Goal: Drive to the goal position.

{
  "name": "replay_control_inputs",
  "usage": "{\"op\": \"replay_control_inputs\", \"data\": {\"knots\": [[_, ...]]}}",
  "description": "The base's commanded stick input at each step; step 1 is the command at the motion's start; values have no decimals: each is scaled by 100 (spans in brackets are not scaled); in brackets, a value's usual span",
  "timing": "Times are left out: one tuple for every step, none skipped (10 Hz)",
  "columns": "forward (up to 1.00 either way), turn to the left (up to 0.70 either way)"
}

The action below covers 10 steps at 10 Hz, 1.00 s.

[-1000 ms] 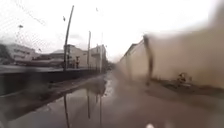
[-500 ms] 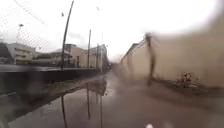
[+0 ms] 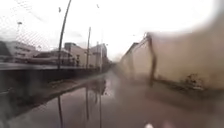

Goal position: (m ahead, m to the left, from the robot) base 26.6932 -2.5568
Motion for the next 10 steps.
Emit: {"op": "replay_control_inputs", "data": {"knots": [[50, 4], [50, 4], [50, 4], [50, 4], [50, 4], [50, 4], [50, 4], [50, 4], [50, 4], [50, 4]]}}
